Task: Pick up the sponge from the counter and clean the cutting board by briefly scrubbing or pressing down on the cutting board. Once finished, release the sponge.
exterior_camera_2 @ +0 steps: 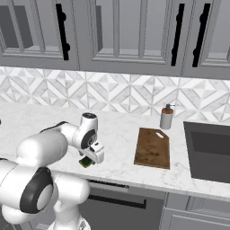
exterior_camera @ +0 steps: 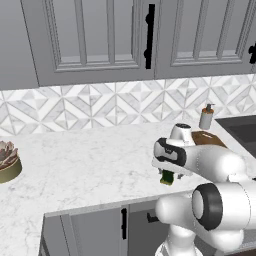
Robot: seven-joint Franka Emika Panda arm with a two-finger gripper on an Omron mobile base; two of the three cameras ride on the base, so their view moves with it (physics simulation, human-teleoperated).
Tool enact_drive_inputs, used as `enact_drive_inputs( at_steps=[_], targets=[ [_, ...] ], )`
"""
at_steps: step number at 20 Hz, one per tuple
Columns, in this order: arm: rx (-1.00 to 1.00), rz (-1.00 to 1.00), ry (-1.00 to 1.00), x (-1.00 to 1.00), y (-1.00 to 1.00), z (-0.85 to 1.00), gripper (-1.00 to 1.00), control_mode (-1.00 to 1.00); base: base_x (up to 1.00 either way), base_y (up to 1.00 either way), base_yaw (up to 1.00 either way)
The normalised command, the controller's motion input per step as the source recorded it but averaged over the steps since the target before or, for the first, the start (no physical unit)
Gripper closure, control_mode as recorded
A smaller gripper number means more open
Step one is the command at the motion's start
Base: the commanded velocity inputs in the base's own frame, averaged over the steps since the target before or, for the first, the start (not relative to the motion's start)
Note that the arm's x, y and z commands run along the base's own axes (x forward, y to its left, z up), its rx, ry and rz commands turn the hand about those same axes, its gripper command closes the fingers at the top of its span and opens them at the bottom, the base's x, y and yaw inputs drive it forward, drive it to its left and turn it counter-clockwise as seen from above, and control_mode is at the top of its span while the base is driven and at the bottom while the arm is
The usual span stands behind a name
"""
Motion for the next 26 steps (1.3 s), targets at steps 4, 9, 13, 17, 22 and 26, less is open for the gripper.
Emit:
enact_drive_inputs(
  at_steps=[4,9,13,17,22,26],
  targets=[
    [0.0,-0.01,0.0,0.01,0.0,-0.11,-1.0,-1.0,0.0,0.0,0.0],
    [0.0,0.0,0.0,0.06,0.0,-0.04,-1.0,-1.0,0.0,0.0,0.0],
    [0.0,0.0,0.0,0.1,0.0,-0.17,-1.0,-1.0,0.0,0.0,0.0],
    [0.0,0.0,0.0,0.14,0.0,-0.21,-1.0,-1.0,0.0,0.0,0.0],
    [0.0,0.0,0.0,0.02,0.01,-0.32,1.0,-1.0,0.0,0.0,0.0],
    [0.0,0.0,0.0,0.0,0.0,-0.29,1.0,-1.0,0.0,0.0,0.0]
  ],
)
